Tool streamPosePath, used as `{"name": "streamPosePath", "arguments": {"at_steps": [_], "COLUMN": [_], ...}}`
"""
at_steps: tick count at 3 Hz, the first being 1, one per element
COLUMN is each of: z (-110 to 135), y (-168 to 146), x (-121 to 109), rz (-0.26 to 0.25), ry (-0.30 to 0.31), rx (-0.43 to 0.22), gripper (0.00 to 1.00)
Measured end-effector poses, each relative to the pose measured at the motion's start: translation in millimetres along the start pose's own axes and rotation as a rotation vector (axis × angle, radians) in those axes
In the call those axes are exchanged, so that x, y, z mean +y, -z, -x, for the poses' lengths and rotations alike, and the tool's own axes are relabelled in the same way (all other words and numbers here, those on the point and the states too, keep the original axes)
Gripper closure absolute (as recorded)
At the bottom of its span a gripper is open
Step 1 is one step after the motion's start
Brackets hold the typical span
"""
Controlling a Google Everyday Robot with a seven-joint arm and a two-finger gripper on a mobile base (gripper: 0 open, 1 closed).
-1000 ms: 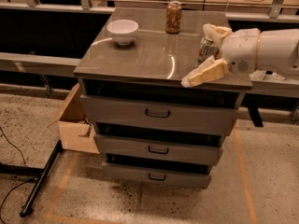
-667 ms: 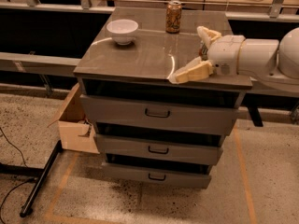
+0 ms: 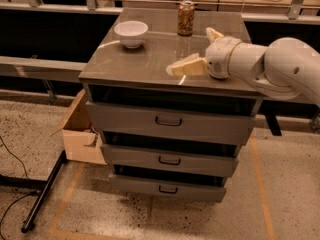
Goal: Place orange can into white bowl
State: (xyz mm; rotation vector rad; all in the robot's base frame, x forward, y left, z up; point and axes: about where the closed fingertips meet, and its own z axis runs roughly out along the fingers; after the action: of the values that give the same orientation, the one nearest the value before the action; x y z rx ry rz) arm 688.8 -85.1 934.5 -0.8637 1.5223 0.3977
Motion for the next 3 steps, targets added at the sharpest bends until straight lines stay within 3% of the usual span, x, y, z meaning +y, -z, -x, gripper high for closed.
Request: {"name": "streamPosePath", "arguments": {"at_steps": [2,3], "z": [-16,-21], "y": [-66,-94], "x": [-32,-61], "rz": [-0.129,-0.188], "ry": [-0.087,-0.088], "rx": [0.017,0.007], "gripper": [0.00,0.00]}}
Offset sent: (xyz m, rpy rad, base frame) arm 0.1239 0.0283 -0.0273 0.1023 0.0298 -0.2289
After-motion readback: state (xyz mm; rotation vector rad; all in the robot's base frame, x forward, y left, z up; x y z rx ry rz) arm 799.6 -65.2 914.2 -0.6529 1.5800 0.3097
